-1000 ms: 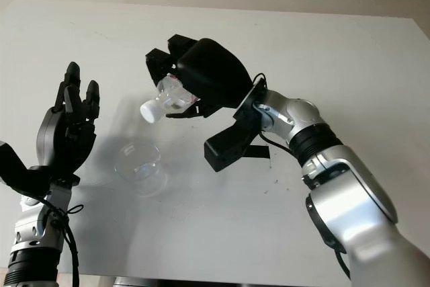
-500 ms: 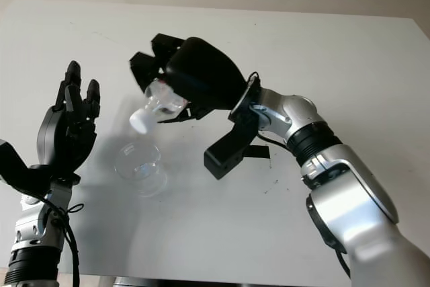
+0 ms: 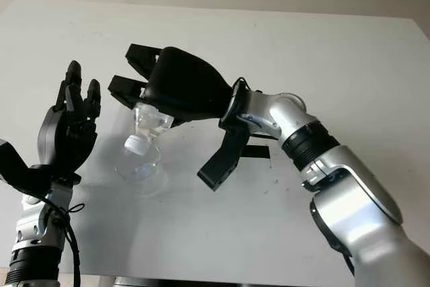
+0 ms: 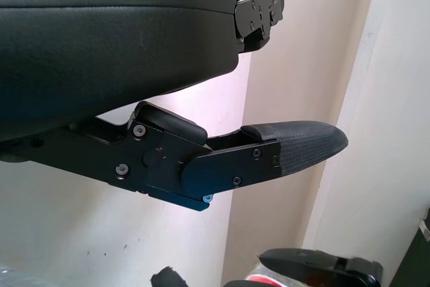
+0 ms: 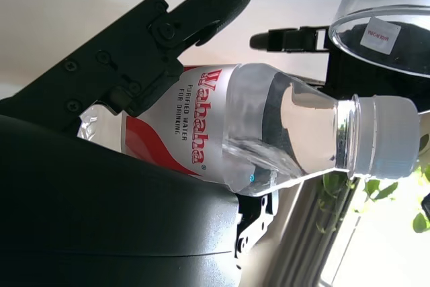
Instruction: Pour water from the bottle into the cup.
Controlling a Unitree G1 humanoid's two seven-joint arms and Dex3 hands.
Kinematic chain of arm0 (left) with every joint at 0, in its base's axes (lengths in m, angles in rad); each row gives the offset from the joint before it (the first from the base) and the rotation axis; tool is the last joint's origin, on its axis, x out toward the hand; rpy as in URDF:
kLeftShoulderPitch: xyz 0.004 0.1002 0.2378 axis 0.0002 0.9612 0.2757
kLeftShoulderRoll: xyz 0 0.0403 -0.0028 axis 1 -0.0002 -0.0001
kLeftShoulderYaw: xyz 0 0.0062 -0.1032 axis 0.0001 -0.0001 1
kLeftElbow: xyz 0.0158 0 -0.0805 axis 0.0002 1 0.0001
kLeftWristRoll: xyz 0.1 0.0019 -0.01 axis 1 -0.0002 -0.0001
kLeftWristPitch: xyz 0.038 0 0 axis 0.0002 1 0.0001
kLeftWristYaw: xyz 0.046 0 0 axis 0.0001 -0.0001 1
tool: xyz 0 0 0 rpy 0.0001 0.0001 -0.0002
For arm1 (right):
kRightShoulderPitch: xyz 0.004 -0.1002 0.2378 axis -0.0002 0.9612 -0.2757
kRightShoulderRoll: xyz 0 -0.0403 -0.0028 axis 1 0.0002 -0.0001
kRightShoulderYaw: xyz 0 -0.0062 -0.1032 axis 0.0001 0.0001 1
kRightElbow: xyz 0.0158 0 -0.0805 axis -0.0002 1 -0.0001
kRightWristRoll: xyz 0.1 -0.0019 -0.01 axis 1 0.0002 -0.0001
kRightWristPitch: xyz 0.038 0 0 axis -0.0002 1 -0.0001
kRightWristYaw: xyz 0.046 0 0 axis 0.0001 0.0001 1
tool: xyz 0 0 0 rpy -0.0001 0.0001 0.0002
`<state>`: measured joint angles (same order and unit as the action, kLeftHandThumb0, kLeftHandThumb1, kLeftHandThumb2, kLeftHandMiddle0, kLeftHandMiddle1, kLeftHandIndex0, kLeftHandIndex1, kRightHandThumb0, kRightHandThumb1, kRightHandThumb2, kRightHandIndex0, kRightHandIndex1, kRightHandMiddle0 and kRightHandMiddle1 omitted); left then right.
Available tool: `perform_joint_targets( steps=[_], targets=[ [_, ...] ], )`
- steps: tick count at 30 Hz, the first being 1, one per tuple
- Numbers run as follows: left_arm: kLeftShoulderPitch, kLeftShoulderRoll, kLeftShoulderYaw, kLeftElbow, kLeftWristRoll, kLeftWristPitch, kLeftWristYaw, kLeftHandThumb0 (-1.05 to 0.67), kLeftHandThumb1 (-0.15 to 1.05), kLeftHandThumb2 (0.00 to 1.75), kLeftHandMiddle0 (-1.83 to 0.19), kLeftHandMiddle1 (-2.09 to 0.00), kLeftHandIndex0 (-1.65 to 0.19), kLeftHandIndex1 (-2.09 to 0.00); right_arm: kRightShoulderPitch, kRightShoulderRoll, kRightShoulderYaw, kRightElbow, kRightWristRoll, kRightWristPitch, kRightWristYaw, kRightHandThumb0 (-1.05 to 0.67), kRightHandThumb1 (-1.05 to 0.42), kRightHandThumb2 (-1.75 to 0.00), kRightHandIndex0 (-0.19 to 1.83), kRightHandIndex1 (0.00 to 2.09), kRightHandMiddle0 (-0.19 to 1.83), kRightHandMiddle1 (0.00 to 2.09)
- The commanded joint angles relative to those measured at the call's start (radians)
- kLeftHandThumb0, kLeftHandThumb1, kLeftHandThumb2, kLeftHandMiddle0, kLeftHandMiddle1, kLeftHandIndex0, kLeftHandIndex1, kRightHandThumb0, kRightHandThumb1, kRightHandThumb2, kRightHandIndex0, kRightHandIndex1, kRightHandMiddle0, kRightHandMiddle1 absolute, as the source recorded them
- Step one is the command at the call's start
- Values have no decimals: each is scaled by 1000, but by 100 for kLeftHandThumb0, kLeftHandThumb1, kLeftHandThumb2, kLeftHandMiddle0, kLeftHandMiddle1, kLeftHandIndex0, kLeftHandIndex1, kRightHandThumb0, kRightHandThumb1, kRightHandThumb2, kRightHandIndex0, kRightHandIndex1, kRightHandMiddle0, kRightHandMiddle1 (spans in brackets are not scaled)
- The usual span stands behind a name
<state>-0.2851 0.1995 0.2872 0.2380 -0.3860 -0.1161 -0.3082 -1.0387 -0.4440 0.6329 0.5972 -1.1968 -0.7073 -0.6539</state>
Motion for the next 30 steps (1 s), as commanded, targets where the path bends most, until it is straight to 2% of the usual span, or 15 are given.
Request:
perform_joint_targets(
  steps=[1,8,30],
  targets=[
    [-4,-5,1,-7,-2,1,0,-79,105,61,18,-5,19,-3,-1,-15,11,-31,-19,18,-24,-38,-105,-18,123,209,91,209],
    [-4,-6,1,-7,-3,-2,-2,-79,105,61,19,-5,19,-2,-2,-26,34,-57,-66,65,-55,-37,-105,-13,121,209,88,209],
    [0,-4,4,-7,-8,0,-7,-79,105,61,19,-4,19,0,-15,-48,80,-75,-140,121,-122,-38,-105,-17,118,209,74,209]
  ],
)
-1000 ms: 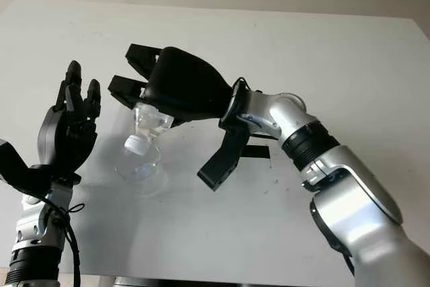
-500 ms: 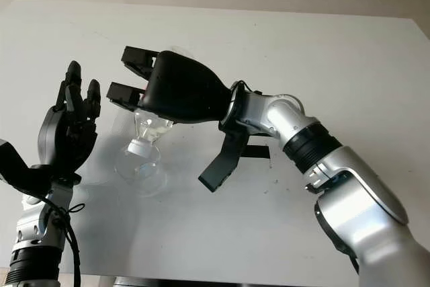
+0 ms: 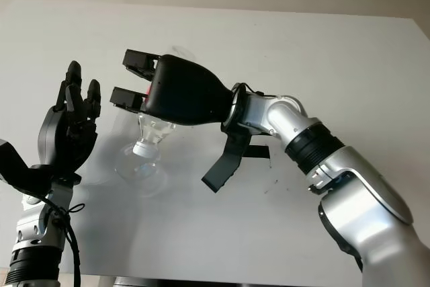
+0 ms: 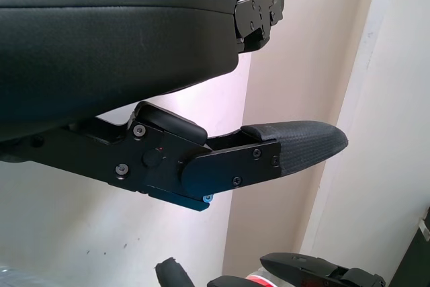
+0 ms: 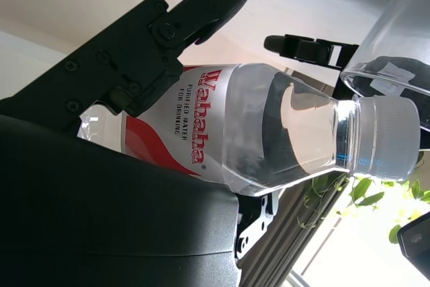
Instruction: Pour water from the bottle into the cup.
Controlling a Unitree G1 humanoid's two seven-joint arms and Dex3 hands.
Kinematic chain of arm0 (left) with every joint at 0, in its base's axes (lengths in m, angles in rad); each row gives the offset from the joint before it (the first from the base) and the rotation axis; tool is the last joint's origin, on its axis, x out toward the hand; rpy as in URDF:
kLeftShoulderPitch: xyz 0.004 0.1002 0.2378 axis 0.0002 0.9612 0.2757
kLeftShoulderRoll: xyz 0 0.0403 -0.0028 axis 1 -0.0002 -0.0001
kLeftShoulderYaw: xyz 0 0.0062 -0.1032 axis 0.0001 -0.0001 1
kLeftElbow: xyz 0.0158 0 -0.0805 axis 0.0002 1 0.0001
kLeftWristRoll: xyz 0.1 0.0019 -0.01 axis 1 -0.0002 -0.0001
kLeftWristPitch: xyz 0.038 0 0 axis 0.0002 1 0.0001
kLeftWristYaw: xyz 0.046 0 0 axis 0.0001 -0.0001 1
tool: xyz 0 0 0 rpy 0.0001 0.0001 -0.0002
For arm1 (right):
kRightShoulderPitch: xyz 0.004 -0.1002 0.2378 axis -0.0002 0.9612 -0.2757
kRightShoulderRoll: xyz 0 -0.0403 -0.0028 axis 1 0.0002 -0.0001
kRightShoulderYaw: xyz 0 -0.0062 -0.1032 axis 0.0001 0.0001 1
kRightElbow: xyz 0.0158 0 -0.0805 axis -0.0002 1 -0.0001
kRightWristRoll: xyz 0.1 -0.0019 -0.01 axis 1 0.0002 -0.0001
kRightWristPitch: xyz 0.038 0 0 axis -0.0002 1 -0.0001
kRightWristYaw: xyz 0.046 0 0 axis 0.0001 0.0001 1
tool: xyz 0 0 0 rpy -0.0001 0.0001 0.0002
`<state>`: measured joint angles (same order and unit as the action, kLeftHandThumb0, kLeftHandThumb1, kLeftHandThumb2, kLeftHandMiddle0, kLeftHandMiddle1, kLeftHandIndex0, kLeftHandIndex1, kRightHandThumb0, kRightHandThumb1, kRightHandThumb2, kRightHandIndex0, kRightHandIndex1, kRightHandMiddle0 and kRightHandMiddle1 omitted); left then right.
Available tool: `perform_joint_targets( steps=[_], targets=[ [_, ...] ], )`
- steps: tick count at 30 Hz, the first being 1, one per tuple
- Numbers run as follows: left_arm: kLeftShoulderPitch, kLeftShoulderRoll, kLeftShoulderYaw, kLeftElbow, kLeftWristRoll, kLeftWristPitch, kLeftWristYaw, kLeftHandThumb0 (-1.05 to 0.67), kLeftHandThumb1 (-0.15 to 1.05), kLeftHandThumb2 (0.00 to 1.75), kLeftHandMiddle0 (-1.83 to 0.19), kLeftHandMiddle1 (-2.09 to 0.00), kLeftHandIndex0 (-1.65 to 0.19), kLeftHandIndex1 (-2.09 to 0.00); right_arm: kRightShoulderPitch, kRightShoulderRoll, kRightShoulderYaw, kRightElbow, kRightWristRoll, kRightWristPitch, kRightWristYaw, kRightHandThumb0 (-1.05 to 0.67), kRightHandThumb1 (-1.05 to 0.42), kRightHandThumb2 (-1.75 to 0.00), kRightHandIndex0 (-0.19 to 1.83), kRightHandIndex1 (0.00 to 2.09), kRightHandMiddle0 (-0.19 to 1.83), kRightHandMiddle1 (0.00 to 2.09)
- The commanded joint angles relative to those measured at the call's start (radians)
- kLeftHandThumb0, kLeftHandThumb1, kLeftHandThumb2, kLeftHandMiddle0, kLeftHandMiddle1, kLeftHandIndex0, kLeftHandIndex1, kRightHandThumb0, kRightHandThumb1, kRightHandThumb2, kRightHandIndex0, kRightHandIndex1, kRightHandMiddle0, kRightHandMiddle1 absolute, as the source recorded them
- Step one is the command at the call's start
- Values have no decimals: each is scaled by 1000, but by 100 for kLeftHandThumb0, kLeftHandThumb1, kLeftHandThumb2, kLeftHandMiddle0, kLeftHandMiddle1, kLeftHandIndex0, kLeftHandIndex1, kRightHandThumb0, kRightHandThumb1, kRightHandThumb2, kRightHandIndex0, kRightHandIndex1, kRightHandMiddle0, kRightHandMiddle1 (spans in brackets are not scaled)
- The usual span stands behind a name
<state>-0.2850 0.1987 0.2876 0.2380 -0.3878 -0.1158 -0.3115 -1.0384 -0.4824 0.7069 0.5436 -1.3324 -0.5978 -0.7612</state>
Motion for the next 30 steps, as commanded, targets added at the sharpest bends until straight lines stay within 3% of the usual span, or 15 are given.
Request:
perform_joint_targets(
  steps=[1,7,12,13,14,15,16,18,20,21,23,25,30],
  targets=[
    [0,-2,4,-7,-5,1,-3,-79,105,61,19,-4,19,-1,-16,-10,9,-20,-10,15,-18,-37,-105,-17,117,209,73,209],
    [2,3,3,-8,-4,5,-7,-79,105,61,19,-4,19,0,-13,-3,4,3,19,-1,-26,-36,-105,-18,117,209,75,209],
    [1,0,4,-6,-6,8,-7,-79,105,60,19,-3,19,0,11,41,-63,102,233,-109,-3,-32,-105,-18,117,209,87,209],
    [0,-1,5,-5,-9,7,-9,-79,105,60,19,-3,19,0,16,50,-81,131,292,-144,13,-28,-103,-25,122,209,92,209],
    [0,-2,6,-4,-8,4,-10,-79,105,60,19,-2,19,0,21,57,-100,157,344,-170,34,-24,-96,-43,129,209,96,209],
    [0,-1,6,-3,-7,2,-10,-78,105,60,19,-2,19,0,27,63,-117,179,393,-192,61,-19,-83,-74,138,209,101,209],
    [0,-1,6,-2,-5,1,-9,-78,105,60,19,-3,19,0,30,66,-129,191,424,-204,81,-16,-74,-93,143,209,104,209],
    [0,1,7,-1,-6,0,-12,-79,105,60,19,-3,19,0,48,75,-170,213,519,-221,153,-12,-64,-116,150,209,109,209],
    [0,0,8,-1,-7,3,-11,-79,105,60,19,-3,19,0,72,75,-217,215,618,-224,241,-9,-60,-122,153,209,114,209],
    [0,0,8,-2,-7,4,-10,-79,105,60,18,-3,19,-1,84,74,-240,207,658,-218,279,-10,-62,-113,150,209,114,209],
    [0,0,9,-3,-8,9,-9,-79,105,59,19,-4,19,-1,109,79,-285,191,750,-209,370,-16,-89,-56,142,209,114,209],
    [0,0,10,-4,-12,13,-13,-79,105,59,19,-4,19,-1,137,85,-330,164,847,-182,471,-18,-101,-29,138,209,114,209],
    [-2,-2,12,-10,-25,28,-12,-79,105,59,19,-4,19,-2,222,109,-435,44,1086,-47,722,-15,-105,-20,116,209,92,209]
  ],
)
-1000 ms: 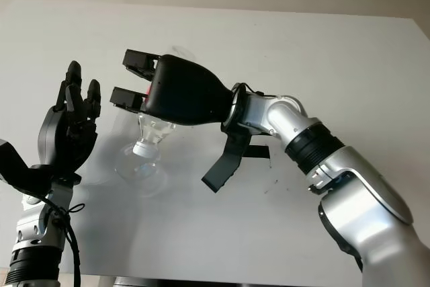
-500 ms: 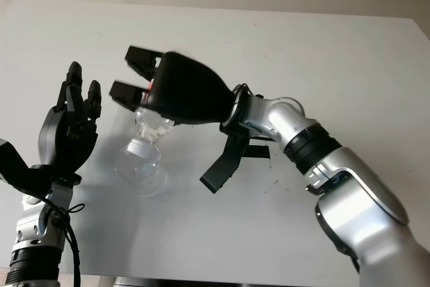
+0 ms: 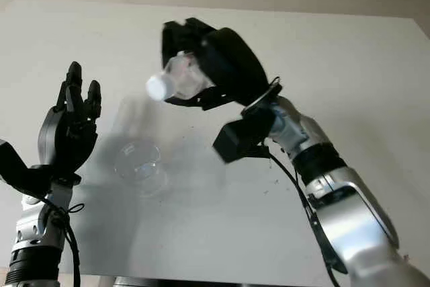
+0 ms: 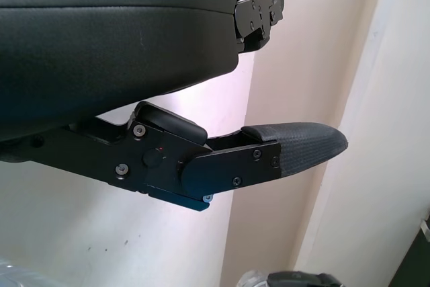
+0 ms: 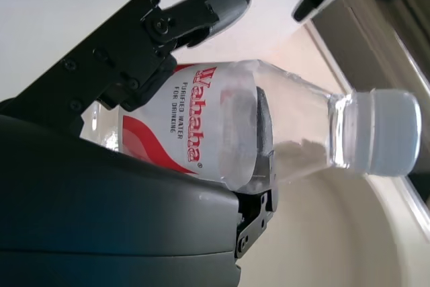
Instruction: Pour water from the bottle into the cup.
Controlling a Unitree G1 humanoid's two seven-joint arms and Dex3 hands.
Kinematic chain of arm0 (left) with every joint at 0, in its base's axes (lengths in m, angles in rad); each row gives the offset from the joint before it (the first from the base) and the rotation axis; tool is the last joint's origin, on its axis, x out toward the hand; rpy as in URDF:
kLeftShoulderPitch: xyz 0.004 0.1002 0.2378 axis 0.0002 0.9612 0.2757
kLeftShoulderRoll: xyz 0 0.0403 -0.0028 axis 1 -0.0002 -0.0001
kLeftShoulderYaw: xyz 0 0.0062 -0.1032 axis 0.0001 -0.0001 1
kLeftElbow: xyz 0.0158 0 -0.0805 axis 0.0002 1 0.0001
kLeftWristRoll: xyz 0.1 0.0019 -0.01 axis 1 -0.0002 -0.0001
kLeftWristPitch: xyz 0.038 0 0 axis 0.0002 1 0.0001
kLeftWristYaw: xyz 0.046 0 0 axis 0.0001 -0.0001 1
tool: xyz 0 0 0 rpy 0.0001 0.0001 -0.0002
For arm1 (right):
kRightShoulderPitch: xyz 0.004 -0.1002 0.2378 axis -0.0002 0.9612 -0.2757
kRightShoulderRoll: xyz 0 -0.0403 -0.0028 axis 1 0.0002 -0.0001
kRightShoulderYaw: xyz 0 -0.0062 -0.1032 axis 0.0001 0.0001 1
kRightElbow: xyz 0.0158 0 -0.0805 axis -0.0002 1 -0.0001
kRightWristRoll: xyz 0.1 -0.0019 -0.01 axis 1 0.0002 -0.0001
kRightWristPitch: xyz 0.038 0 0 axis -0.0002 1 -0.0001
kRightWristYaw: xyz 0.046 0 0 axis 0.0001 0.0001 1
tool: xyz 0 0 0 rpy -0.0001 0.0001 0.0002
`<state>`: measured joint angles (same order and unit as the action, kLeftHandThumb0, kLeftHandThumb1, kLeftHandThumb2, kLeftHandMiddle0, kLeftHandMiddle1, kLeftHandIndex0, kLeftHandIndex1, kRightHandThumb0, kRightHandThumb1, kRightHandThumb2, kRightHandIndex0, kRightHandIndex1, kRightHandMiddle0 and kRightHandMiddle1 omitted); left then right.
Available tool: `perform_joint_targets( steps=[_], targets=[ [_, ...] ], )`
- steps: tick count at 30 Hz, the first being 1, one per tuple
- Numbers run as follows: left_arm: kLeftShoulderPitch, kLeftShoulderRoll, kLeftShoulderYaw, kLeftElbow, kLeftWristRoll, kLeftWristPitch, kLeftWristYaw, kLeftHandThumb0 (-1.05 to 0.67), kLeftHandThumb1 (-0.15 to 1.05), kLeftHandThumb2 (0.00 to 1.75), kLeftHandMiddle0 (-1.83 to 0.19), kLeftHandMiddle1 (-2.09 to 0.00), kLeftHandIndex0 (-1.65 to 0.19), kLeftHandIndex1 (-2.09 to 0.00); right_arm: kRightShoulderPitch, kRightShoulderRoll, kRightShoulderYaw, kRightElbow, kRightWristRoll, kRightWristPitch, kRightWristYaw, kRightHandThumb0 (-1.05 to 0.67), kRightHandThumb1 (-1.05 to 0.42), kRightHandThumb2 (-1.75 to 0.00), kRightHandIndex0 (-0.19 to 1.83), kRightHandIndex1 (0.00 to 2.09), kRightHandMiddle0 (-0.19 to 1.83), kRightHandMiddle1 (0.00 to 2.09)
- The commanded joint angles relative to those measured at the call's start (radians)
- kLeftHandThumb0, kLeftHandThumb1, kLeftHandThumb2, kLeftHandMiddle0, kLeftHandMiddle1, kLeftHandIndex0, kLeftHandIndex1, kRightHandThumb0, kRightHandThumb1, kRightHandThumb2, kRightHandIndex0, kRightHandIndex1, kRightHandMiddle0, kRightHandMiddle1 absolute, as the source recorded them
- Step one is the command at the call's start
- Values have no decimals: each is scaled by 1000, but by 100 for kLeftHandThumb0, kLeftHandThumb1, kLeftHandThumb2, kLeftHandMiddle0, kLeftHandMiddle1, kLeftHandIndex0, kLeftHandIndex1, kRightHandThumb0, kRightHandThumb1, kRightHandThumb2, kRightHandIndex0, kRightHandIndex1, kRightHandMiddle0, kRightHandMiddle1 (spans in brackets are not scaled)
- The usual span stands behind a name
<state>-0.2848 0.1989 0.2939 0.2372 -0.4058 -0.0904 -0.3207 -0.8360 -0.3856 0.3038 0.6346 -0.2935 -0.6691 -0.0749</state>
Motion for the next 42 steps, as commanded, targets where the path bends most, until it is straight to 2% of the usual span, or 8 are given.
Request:
perform_joint_targets(
  steps=[1,8,14,20,27,42],
  targets=[
    [-1,-1,5,-10,-6,3,-3,-79,105,58,19,-4,19,-2,35,18,-51,-72,85,56,74,-15,-105,-19,112,209,85,209],
    [5,3,2,-16,3,7,2,-79,105,59,19,-2,19,-1,153,25,-180,-342,280,430,269,-20,-105,-17,103,209,79,209],
    [4,-1,-3,-18,12,17,16,-81,105,58,18,-4,19,-2,250,48,-313,-606,515,879,331,-19,-105,-27,120,209,86,209],
    [1,-4,-5,-11,10,12,16,-81,105,57,18,-5,18,-4,296,61,-386,-731,640,1154,326,-20,-105,-31,122,209,83,209],
    [8,2,-7,-16,14,14,14,-82,105,58,17,-6,19,-4,347,89,-434,-769,672,1257,292,-19,-105,-31,125,209,80,209],
    [13,6,3,-35,-4,32,7,-80,105,58,19,-5,19,-2,383,116,-404,-671,604,1263,295,-22,-105,-27,125,209,79,209]
  ],
)
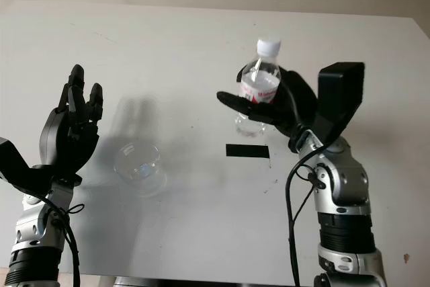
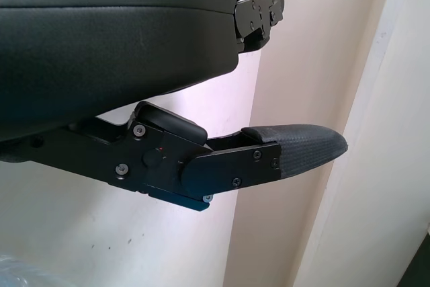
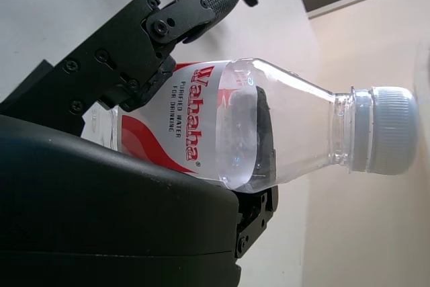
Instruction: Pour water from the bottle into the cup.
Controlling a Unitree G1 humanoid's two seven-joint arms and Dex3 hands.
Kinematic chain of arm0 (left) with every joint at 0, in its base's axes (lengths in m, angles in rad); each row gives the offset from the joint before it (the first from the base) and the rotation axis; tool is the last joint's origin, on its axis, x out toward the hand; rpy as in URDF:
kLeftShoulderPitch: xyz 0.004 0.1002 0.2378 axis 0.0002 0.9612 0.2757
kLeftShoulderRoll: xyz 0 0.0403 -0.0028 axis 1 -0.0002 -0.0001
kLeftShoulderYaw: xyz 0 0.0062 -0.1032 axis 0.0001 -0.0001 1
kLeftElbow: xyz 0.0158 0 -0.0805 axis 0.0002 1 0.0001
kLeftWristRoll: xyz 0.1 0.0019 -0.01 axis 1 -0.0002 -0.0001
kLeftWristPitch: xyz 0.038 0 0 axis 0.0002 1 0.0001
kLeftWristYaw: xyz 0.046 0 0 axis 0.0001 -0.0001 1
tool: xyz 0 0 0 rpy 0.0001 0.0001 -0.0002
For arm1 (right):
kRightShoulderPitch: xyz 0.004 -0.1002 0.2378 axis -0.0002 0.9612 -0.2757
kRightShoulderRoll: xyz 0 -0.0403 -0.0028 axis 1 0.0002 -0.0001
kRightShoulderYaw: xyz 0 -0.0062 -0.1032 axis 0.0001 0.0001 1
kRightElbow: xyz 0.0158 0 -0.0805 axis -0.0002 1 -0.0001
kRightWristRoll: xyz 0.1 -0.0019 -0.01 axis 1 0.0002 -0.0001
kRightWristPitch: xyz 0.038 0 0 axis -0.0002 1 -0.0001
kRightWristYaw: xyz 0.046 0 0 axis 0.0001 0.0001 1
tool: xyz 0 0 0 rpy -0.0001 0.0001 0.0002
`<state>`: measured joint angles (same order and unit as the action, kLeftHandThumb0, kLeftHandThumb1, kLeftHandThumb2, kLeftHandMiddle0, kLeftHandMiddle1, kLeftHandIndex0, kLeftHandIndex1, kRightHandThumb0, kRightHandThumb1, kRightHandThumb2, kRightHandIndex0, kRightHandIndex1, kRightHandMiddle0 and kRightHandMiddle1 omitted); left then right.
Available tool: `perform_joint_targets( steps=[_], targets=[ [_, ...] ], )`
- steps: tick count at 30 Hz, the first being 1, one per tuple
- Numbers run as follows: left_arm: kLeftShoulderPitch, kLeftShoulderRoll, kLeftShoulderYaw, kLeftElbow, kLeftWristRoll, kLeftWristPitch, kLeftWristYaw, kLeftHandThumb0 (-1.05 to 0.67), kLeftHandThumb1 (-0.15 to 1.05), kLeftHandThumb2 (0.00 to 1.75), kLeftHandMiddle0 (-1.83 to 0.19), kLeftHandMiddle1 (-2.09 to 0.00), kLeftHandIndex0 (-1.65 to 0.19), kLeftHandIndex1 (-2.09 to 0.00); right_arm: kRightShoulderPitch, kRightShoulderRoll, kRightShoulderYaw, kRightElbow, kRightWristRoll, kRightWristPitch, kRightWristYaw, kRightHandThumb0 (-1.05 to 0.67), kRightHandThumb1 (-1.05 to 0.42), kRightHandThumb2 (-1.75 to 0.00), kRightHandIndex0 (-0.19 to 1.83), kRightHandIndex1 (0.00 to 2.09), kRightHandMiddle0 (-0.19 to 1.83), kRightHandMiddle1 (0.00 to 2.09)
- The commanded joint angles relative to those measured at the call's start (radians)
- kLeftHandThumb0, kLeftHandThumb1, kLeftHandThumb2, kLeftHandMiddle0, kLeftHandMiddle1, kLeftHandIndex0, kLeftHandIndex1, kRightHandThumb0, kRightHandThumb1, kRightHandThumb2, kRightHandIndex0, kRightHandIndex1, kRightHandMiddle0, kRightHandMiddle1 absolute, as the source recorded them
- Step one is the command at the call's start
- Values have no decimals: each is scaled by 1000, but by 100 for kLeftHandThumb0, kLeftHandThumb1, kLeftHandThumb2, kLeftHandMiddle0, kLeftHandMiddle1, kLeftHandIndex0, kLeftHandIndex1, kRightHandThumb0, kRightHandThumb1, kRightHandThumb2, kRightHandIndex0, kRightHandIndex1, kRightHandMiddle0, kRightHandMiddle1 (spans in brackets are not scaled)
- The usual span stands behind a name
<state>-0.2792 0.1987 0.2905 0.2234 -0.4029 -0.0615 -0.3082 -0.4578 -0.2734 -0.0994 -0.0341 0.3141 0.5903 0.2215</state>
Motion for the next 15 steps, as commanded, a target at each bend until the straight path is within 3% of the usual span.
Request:
perform_joint_targets(
  steps=[1,15],
  targets=[
    [7,6,8,-22,-9,6,-7,-80,105,57,19,-4,19,-2,7,6,1,-1,-8,8,-5,-22,-105,-27,125,209,79,209],
    [1,10,11,-21,-10,9,-17,-80,105,58,19,-5,19,-2,61,34,12,0,-36,21,-10,-22,-105,-27,126,209,81,209]
  ],
)
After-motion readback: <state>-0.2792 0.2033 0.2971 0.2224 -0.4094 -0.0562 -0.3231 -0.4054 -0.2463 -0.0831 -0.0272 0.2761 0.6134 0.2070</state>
